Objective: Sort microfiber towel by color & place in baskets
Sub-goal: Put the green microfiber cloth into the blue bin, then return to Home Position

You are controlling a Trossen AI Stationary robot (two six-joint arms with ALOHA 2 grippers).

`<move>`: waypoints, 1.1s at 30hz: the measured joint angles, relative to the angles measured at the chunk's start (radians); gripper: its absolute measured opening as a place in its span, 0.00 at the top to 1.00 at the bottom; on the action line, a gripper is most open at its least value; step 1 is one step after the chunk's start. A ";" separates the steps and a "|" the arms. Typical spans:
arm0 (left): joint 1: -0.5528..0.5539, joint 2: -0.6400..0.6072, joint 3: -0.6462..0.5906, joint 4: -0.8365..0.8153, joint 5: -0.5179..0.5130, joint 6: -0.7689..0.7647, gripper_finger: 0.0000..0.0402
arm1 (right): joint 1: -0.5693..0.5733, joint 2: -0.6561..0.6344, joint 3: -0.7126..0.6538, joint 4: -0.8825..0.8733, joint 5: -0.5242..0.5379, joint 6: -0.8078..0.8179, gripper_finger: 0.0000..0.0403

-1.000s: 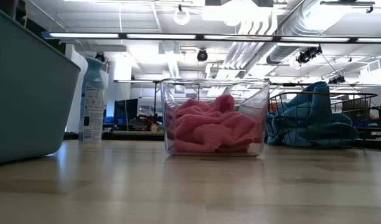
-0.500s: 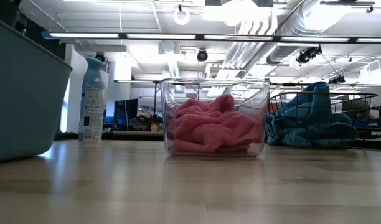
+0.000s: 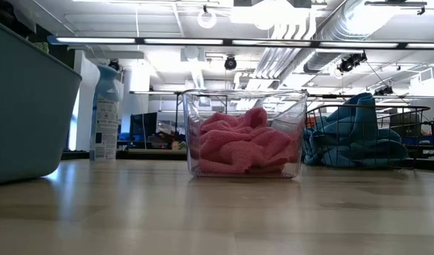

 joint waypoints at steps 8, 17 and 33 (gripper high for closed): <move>0.000 -0.079 0.044 -0.071 0.093 -0.016 0.43 | 0.000 0.000 0.000 0.000 0.000 -0.002 0.42; 0.042 -0.225 0.150 0.046 -0.071 -0.060 0.43 | 0.000 0.000 0.000 0.000 0.000 -0.006 0.42; 0.293 -0.605 0.131 0.269 -0.489 0.508 0.54 | 0.000 0.000 0.000 0.000 0.050 0.028 0.42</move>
